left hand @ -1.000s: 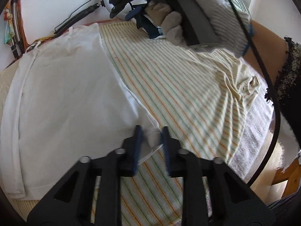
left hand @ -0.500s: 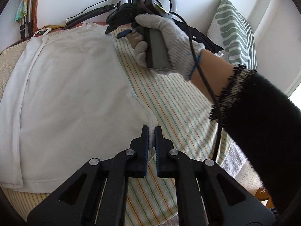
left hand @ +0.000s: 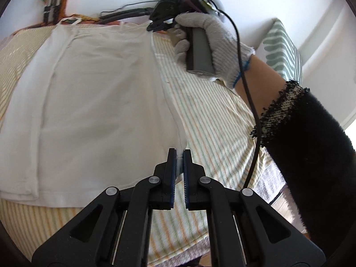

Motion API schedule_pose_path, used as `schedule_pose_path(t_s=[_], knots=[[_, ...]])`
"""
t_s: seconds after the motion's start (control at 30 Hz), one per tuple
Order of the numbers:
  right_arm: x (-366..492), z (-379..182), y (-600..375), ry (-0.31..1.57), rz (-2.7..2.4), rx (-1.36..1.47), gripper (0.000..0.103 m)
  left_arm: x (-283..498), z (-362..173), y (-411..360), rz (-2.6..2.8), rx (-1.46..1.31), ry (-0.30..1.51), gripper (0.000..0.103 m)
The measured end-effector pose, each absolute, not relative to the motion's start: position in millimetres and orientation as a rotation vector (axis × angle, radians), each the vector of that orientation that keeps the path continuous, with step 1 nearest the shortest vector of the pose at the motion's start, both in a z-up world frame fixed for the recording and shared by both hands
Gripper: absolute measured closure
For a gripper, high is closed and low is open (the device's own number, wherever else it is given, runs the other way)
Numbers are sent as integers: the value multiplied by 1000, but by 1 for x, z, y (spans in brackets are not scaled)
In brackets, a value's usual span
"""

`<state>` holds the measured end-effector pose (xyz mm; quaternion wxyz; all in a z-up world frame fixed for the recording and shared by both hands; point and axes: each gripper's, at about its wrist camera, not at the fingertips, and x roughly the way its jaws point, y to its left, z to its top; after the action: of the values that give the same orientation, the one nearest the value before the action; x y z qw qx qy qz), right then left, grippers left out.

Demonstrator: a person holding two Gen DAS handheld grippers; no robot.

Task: Fold small clothes
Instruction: 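Grasp the other side edge with both tools and fold it over the first fold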

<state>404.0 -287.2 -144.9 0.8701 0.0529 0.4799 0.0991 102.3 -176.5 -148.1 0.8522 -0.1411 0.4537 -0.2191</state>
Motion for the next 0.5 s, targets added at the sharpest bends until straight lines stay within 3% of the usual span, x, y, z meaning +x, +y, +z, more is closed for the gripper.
schedule_pose_path(t_s=[0.23, 0.5], knots=[[402, -128, -232, 988, 226, -17, 102, 100, -146, -141, -412, -360, 971, 99], [414, -154, -173, 1031, 257, -115, 102, 104, -158, -114, -332, -407, 1041, 99]])
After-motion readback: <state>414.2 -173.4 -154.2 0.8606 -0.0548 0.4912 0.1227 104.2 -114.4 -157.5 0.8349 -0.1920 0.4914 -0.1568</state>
